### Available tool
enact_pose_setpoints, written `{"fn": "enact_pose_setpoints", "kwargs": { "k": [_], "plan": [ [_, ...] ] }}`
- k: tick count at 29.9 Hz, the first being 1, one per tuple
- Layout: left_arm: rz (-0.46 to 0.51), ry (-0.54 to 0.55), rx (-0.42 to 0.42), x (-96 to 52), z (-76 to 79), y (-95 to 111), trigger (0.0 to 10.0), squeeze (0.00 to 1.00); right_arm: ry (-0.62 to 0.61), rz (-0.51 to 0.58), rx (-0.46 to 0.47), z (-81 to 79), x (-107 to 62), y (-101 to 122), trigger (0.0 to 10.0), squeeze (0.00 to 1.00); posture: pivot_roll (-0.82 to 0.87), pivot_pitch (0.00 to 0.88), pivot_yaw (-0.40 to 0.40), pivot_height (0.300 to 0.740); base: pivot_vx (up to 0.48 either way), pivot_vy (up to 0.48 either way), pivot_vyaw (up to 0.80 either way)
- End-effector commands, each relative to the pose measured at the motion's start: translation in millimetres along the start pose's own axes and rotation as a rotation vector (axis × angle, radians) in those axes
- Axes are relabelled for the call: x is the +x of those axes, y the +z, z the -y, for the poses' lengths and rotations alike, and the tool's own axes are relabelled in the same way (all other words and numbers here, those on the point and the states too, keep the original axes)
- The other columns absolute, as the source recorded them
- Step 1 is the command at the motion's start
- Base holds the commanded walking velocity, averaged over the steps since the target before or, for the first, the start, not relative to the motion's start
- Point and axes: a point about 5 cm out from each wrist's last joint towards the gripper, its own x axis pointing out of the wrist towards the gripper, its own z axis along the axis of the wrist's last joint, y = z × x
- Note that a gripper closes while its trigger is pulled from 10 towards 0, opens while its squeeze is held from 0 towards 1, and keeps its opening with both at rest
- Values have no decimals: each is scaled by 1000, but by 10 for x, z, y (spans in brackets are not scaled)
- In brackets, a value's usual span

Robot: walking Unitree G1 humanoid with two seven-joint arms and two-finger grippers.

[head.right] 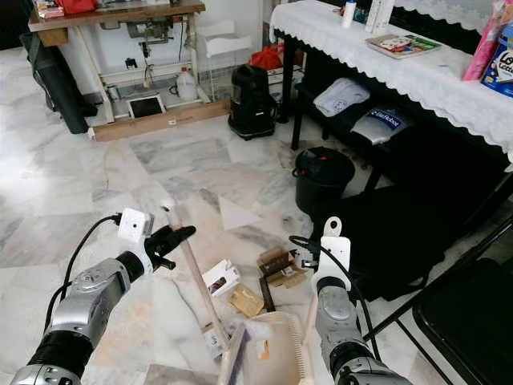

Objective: Sweep floor

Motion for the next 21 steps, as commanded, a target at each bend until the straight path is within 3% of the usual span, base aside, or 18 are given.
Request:
{"fn": "enact_pose_setpoints", "kwargs": {
  "k": [1, 7, 13, 17, 21],
  "plan": [
    [76, 6, 13, 36, -16, 163, 10000, 0, -2, 21, 8, -4, 32, 71, 10000, 0, 117, 0, 0, 740, 0, 0, 0],
    [77, -11, 15, 40, -3, 168, 10000, 0, -2, 21, 7, -6, 33, 72, 10000, 0, 115, 0, 0, 740, 0, 0, 0],
    [-2, -145, -17, 17, 126, 73, 10000, 0, -3, 19, 6, -3, 32, 69, 10000, 0, 116, 0, 0, 740, 0, 0, 0],
    [-106, -174, 78, -35, 111, -39, 10000, 0, -4, 19, 6, -3, 32, 69, 10000, 0, 116, 0, -1, 740, 0, 0, 0],
    [-119, -103, 134, -39, 12, -46, 10000, 0, -4, 19, 7, -4, 32, 69, 10000, 0, 118, 0, -1, 740, 0, 0, 0]
  ]
}}
